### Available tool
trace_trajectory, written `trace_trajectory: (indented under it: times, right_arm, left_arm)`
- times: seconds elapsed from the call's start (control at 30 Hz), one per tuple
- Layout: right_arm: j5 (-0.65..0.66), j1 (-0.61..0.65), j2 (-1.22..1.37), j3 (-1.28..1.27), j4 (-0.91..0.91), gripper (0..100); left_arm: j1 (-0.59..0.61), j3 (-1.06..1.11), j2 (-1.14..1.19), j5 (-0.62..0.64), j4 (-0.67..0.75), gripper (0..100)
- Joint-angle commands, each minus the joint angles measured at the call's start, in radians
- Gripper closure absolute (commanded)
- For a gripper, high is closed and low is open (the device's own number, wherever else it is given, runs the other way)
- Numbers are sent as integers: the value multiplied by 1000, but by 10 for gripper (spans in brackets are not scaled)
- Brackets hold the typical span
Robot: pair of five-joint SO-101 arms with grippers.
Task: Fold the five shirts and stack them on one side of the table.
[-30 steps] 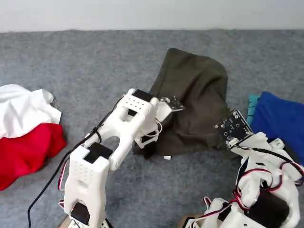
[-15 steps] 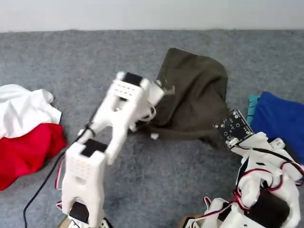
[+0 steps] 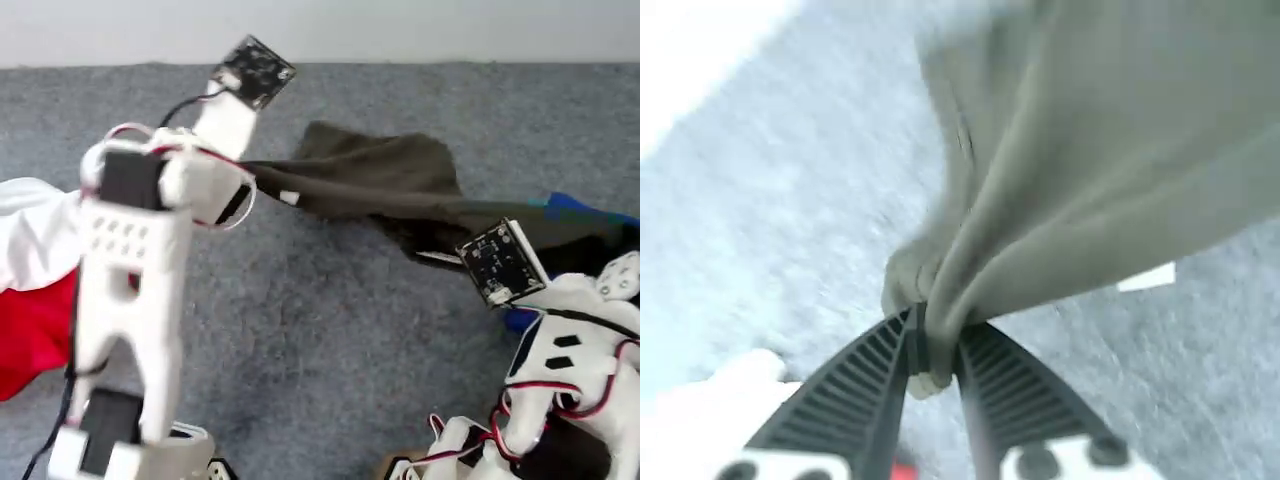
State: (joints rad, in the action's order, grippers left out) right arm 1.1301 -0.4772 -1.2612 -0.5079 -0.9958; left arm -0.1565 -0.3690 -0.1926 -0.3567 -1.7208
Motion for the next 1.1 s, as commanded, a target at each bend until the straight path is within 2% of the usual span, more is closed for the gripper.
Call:
trace_trajectory:
  times: [0.0, 0.27, 0.47, 0.77, 1.07]
  right_arm:
    - [9, 27, 1, 43, 170, 988]
    - [11, 159, 1, 43, 441, 988]
    - [40, 157, -1, 52, 619, 988]
    - [66, 157, -1, 207, 621, 988]
    - [66, 157, 1, 350, 541, 988]
  left_arm:
    - [12, -41, -161, -35, 64, 988]
    - [12, -41, -374, -144, 325, 988]
    - [12, -41, -494, -298, 477, 988]
    - [14, -39, -644, -454, 502, 988]
    - [216, -38, -721, -476, 508, 988]
